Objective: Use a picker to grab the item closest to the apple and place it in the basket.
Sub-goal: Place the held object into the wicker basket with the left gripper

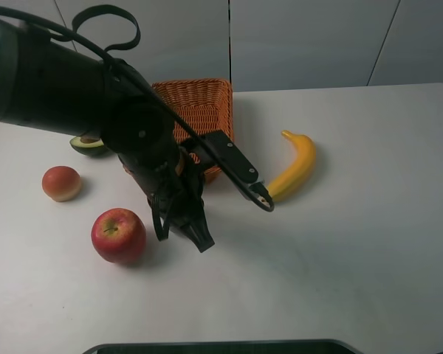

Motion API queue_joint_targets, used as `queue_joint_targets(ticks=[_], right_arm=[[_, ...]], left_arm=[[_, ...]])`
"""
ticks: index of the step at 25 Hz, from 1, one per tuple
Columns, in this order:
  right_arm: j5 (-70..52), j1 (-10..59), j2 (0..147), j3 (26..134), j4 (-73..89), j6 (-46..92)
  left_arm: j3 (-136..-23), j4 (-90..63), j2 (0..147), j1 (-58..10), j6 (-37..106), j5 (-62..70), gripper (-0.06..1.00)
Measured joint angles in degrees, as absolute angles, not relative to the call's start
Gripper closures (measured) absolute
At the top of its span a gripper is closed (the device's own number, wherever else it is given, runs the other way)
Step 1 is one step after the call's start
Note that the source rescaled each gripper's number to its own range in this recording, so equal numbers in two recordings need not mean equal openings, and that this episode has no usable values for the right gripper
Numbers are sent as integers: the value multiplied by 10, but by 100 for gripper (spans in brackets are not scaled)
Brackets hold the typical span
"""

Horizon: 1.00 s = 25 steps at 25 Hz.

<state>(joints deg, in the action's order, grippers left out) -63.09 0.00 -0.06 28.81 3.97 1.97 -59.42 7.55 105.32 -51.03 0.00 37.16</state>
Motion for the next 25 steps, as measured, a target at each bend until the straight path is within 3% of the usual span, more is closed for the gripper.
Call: queue_joint_targets(ticks=[15, 21, 25], right_arm=[[-631, 0, -1, 288, 40, 20], [-631, 0, -1, 288, 40, 20], [-631, 0, -1, 288, 40, 20]], left_arm=[[-699, 44, 926, -510, 0, 530, 94], [-704, 102, 926, -506, 0, 524, 94], [-704, 105, 926, -462, 0, 499, 94]])
